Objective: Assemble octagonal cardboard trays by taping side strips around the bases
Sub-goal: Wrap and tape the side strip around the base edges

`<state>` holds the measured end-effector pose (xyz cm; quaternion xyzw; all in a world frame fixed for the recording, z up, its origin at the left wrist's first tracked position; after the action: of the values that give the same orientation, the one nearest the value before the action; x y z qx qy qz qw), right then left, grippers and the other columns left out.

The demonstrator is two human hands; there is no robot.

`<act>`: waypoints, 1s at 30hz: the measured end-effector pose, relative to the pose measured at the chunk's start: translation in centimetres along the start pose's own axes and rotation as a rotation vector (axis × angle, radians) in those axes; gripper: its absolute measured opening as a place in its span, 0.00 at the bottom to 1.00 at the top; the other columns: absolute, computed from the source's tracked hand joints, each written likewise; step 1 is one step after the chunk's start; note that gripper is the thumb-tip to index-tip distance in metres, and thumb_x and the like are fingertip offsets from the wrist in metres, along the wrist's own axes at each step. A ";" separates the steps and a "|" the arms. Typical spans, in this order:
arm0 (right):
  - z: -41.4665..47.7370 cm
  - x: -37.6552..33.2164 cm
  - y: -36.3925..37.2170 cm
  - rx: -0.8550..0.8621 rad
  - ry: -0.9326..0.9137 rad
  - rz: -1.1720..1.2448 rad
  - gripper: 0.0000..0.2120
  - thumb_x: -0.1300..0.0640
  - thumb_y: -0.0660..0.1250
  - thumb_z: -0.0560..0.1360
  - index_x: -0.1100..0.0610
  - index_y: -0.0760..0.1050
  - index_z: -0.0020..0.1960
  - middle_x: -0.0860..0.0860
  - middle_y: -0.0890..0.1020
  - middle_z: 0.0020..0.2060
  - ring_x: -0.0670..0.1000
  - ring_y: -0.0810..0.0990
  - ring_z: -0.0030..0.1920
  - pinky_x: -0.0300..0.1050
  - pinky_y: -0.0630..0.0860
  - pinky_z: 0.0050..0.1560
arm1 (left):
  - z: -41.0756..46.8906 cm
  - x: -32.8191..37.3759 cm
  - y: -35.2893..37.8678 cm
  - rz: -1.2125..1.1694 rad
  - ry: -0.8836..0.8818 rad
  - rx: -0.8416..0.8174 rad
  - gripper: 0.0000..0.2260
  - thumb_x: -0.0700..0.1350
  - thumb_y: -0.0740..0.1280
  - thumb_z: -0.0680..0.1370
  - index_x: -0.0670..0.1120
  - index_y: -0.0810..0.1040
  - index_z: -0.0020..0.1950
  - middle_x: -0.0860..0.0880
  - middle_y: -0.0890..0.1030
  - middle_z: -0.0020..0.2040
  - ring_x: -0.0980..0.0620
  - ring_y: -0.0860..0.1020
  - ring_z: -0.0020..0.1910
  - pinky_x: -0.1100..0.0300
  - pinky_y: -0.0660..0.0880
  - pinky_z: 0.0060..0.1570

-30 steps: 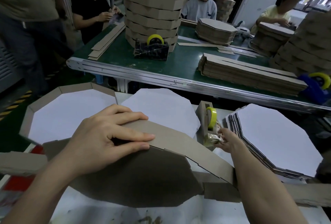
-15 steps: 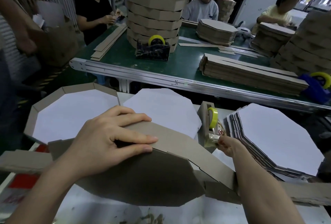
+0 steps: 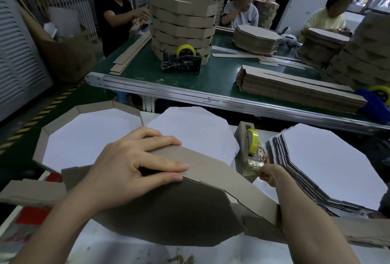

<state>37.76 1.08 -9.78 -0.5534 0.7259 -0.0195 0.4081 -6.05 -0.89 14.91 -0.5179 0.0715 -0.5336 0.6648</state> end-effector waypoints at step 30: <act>-23.9 -16.9 8.7 -0.423 -0.894 -0.020 0.08 0.55 0.70 0.78 0.54 0.85 0.42 0.44 0.81 0.59 0.41 0.79 0.57 0.37 0.79 0.48 | -3.0 -2.2 -1.8 -0.019 -0.062 0.089 0.08 0.69 0.60 0.71 0.79 0.74 0.48 0.76 0.71 0.57 0.68 0.68 0.59 0.65 0.71 0.45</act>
<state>17.22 8.18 11.60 -0.5850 0.4625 0.3637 0.5582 -10.00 -0.82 13.93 -0.5047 0.0222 -0.5262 0.6841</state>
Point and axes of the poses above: each hand's wrist, its own z-axis towards the middle knuckle, its own y-axis out of the palm, x = y × z, the point moved 6 cm from there along z, towards the middle knuckle
